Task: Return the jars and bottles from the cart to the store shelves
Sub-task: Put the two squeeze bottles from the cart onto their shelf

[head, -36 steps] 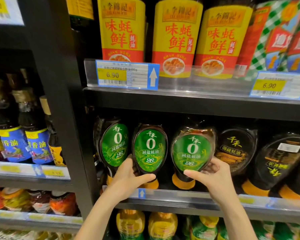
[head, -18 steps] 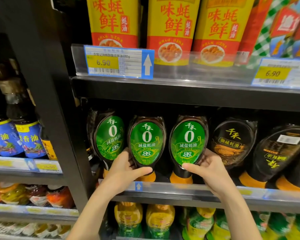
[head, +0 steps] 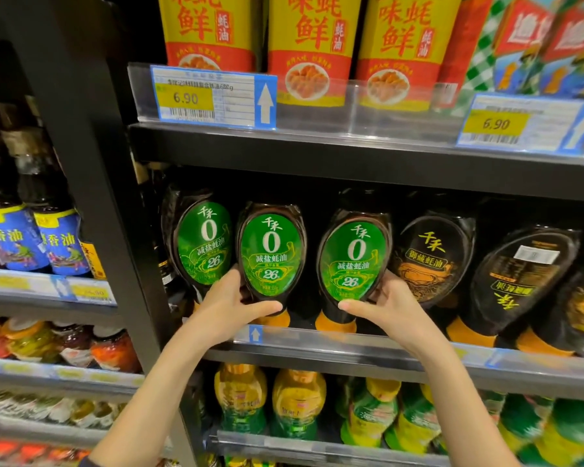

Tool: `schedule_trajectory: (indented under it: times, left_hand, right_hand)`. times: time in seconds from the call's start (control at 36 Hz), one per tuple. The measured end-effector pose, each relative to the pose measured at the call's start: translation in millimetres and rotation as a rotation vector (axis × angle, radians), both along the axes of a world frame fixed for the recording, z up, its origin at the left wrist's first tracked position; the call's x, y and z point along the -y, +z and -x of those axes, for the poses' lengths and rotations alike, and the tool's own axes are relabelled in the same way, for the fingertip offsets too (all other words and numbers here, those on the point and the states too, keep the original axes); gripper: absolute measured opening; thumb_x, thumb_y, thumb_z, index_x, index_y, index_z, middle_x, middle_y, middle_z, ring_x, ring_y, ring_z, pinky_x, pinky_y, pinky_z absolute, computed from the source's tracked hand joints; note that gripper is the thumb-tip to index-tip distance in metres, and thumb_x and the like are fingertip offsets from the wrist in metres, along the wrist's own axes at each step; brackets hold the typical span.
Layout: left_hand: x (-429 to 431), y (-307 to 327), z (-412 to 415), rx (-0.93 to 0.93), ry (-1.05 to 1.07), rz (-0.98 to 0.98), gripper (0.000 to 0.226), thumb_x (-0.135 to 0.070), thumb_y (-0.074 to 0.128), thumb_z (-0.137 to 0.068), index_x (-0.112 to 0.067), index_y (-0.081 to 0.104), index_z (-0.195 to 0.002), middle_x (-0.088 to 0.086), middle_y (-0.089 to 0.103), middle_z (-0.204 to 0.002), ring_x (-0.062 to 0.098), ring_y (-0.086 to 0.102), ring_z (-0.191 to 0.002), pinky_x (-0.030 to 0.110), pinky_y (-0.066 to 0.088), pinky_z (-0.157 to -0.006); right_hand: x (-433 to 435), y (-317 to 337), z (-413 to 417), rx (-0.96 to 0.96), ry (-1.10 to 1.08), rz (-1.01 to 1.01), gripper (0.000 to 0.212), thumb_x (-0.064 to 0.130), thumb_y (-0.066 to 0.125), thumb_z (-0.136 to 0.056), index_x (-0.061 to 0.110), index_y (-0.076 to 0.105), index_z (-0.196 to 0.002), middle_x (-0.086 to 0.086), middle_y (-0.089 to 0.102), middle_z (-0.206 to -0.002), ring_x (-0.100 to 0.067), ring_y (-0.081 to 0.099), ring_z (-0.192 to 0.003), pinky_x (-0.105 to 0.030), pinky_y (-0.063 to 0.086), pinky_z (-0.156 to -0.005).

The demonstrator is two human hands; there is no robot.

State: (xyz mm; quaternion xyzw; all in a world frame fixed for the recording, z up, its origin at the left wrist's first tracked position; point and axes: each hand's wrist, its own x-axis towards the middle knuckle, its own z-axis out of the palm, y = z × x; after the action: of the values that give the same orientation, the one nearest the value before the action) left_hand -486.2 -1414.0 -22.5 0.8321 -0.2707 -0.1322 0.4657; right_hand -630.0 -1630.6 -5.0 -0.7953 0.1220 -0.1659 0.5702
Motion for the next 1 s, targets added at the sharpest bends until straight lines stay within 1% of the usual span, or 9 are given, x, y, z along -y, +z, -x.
schedule_trajectory:
  times: [0.14, 0.25, 0.42, 0.5, 0.58, 0.69, 0.75, 0.83, 1.0]
  left_hand:
    - [-0.6, 3.4, 6.5, 0.077, -0.011, -0.069, 0.093, -0.075, 0.065, -0.049, -0.022, 0.048, -0.123, -0.006, 0.06, -0.121, 0.013, 0.055, -0.114, 0.042, 0.047, -0.098]
    - [-2.3, 7.2, 15.7, 0.131, 0.018, -0.126, 0.08, -0.067, 0.066, -0.064, -0.019, 0.045, -0.125, -0.004, 0.059, -0.121, 0.015, 0.055, -0.112, 0.044, 0.048, -0.096]
    - [-9.1, 11.3, 37.4, 0.274, 0.061, -0.136, 0.07, -0.053, 0.064, -0.079, -0.015, 0.037, -0.131, 0.004, 0.057, -0.127, 0.023, 0.054, -0.116, 0.04, 0.048, -0.094]
    - [-18.2, 9.7, 53.4, 0.365, 0.057, -0.123, 0.087, -0.051, 0.056, -0.085, -0.016, 0.01, -0.149, -0.001, 0.033, -0.151, 0.017, 0.035, -0.137, 0.033, 0.035, -0.105]
    - [-28.7, 2.1, 69.7, 0.46, 0.02, -0.116, 0.088, -0.057, 0.044, -0.087, -0.021, -0.007, -0.15, -0.008, 0.003, -0.158, 0.009, 0.014, -0.144, 0.032, 0.029, -0.111]
    - [-34.2, -19.6, 77.7, 0.611, -0.007, -0.237, 0.084, -0.061, 0.032, -0.09, -0.025, -0.018, -0.147, -0.007, -0.027, -0.152, 0.005, -0.012, -0.138, 0.033, 0.016, -0.117]
    - [-34.4, -31.4, 76.6, 0.75, -0.009, -0.307, 0.079, -0.064, 0.022, -0.091, -0.023, -0.011, -0.149, 0.001, -0.021, -0.155, 0.016, -0.007, -0.143, 0.036, 0.012, -0.115]
    - [-31.1, -40.5, 74.0, 0.877, -0.004, -0.389, 0.073, -0.063, 0.011, -0.093, -0.018, 0.009, -0.151, 0.01, 0.008, -0.158, 0.027, 0.014, -0.144, 0.048, 0.023, -0.11]
    - [-21.6, -45.6, 66.0, 0.955, -0.035, -0.48, 0.075, -0.065, 0.014, -0.091, -0.018, 0.016, -0.15, 0.009, 0.015, -0.156, 0.03, 0.023, -0.142, 0.052, 0.027, -0.112]
  right_hand:
    - [-0.7, -0.5, -0.1, 0.012, 0.003, 0.039, 0.054, 0.006, 0.076, -0.072, 0.016, 0.05, -0.119, 0.008, 0.066, -0.109, 0.007, 0.062, -0.096, -0.007, 0.049, -0.073]
    - [-2.9, -0.5, 3.2, 0.029, -0.051, 0.104, 0.053, 0.01, 0.078, -0.07, 0.016, 0.051, -0.115, 0.004, 0.066, -0.107, 0.001, 0.061, -0.098, -0.007, 0.05, -0.072]
    - [-20.4, -11.8, 21.8, 0.022, -0.196, 0.15, 0.069, 0.023, 0.077, -0.073, 0.016, 0.042, -0.132, -0.002, 0.058, -0.125, -0.017, 0.055, -0.117, -0.036, 0.047, -0.099]
    - [-42.3, -13.8, 35.2, 0.037, -0.307, 0.239, 0.079, 0.027, 0.073, -0.077, 0.019, 0.029, -0.142, -0.003, 0.05, -0.134, -0.017, 0.05, -0.122, -0.032, 0.042, -0.101]
    - [-64.3, -19.2, 44.9, 0.067, -0.358, 0.356, 0.084, 0.031, 0.069, -0.081, 0.022, 0.018, -0.147, 0.002, 0.037, -0.145, -0.013, 0.041, -0.13, -0.024, 0.035, -0.1]
    - [-85.7, -37.1, 48.0, 0.084, -0.347, 0.626, 0.082, 0.043, 0.053, -0.087, 0.032, -0.001, -0.147, 0.01, -0.002, -0.158, -0.002, 0.003, -0.142, -0.028, 0.023, -0.112]
    - [-90.9, -47.5, 44.6, 0.058, -0.36, 0.779, 0.076, 0.045, 0.044, -0.092, 0.03, -0.005, -0.148, 0.007, -0.017, -0.157, -0.008, -0.005, -0.144, -0.035, 0.017, -0.115]
    - [-93.1, -61.1, 37.2, -0.028, -0.373, 0.966, 0.07, 0.053, 0.028, -0.094, 0.03, -0.01, -0.148, 0.0, -0.02, -0.156, -0.02, -0.009, -0.145, -0.046, 0.009, -0.116]
    - [-90.7, -73.7, 26.4, -0.21, -0.4, 1.158, 0.07, 0.06, 0.012, -0.093, 0.02, 0.007, -0.15, -0.009, 0.002, -0.158, -0.03, 0.006, -0.145, -0.056, 0.006, -0.112]
